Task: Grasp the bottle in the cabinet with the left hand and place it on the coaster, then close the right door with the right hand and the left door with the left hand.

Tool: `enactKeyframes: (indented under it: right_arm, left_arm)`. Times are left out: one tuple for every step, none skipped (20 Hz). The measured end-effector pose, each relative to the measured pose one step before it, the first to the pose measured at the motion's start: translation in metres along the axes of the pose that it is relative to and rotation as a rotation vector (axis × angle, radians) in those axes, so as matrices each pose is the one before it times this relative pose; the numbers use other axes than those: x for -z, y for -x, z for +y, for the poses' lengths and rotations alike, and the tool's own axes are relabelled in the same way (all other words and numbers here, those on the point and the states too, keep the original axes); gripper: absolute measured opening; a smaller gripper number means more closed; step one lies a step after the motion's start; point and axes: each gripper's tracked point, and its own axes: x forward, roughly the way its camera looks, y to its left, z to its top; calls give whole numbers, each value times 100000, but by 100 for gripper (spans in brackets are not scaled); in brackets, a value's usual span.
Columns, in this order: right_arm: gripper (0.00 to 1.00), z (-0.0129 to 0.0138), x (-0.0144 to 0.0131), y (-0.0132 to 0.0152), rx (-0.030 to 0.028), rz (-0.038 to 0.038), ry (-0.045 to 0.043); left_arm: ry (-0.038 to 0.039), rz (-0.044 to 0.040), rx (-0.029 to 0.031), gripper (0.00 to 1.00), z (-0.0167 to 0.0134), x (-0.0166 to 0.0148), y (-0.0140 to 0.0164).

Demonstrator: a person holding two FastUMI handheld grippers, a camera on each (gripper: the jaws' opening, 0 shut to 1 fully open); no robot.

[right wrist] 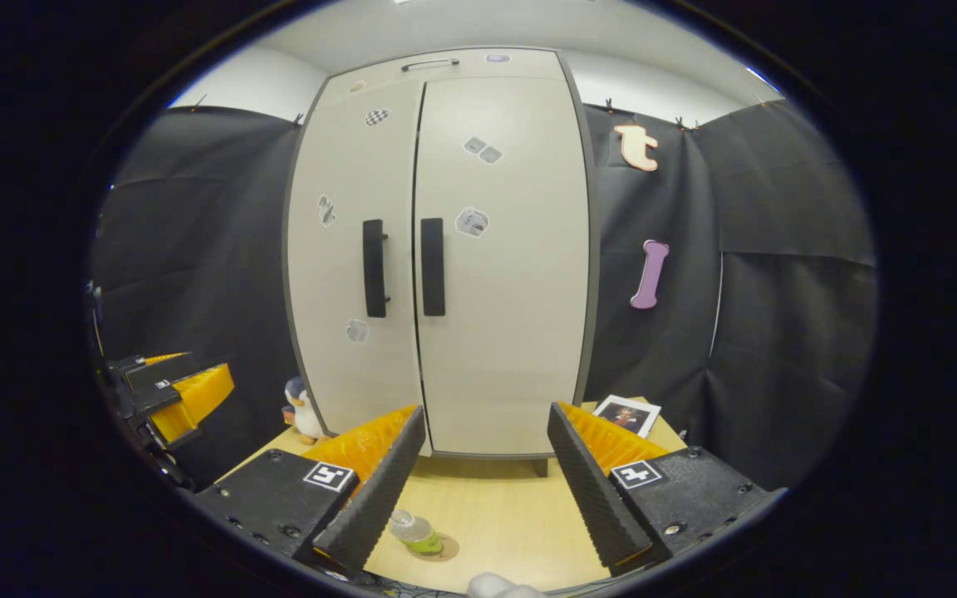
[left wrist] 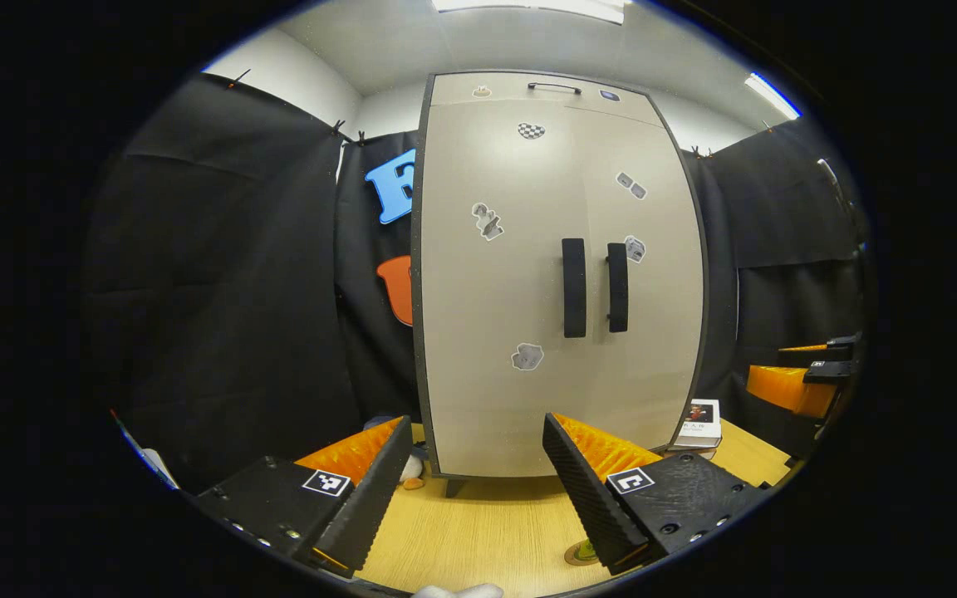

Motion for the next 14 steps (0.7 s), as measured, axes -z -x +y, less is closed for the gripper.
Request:
enactKeyframes:
  right_arm:
    - [98,-22,-101,-72,15,-165,-41]
    - [98,24,33,83,-61,82,86]
    - [98,-7,-15,-34,-40,-43,111]
    - [98,-105,41,-85,77,12,53]
    - [98,-9,-4,-20,-60,45,-9]
    - [98,38,47,55,17,79,-20]
    - [95,23,12,48,-42,66,21]
    - [98,-46,72,34,72,125,71]
    - [95,-47,-33,-4,38,141,46]
    - [98,24,111,78,32,126,14]
    - [98,-15,-35,-53,31,77,37]
    - [98,-25,-10,1,68,-70,27]
    - [98,-13,25,-15,40,-62,40]
    - [98,-16,-16,19,82,-53,48]
  left_arm:
    - [34,-9,-6,96,18,-5,-4]
    - [-6,-58,74,96,-15,-59,-40]
    - [-88,-31,-22,96,-20,5,3]
    - [-44,26,35,96,-80,65,15]
    - [52,146,41,96,9,30,19]
    - [11,88,151,96,-45,-10,7]
    - [-107,29,12,96,-11,-5,-67]
    - [-136,144,115,96,-67,92,29]
    - [-92,142,19,96,-57,75,-1]
    - [-42,-18,-25,96,32,-27,-5]
    - [-11,80,56,96,24,0,3]
    - [-4,69,-71,96,-44,79,-14]
    - [16,160,36,96,10,35,38]
    - [35,272,-61,96,23,86,-8]
